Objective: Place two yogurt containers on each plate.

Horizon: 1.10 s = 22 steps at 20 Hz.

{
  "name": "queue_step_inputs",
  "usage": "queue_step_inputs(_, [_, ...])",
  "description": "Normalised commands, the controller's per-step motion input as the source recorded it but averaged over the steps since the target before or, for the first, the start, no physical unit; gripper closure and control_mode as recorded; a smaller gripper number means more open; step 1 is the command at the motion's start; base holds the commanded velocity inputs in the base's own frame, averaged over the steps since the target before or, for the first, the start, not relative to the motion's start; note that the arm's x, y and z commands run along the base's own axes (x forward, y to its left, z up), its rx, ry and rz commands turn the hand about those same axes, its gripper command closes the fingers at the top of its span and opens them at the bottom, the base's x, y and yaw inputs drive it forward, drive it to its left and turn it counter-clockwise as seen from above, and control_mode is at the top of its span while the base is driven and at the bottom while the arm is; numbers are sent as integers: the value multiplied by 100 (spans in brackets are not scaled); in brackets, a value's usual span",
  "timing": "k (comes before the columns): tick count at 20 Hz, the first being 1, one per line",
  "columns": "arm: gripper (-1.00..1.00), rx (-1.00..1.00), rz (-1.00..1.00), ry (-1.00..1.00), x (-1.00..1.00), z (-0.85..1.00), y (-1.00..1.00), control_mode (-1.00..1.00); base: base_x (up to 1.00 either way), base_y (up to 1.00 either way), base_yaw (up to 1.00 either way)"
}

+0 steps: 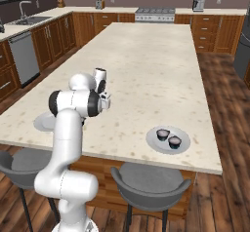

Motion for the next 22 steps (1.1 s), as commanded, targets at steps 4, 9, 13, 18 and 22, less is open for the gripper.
queue_step_inputs(4, [-100,0,0,0,0,-10,1,-100,0,0,0])
queue_step_inputs(9, [-100,0,0,0,0,-11,8,-100,0,0,0])
queue_step_inputs(13, [100,0,0,0,0,-10,9,-100,0,0,0])
queue_step_inputs(18, [100,0,0,-2,0,0,0,-100,0,0,0])
queue_step_inputs(22, [100,0,0,-3,-28,38,0,-100,0,0,0])
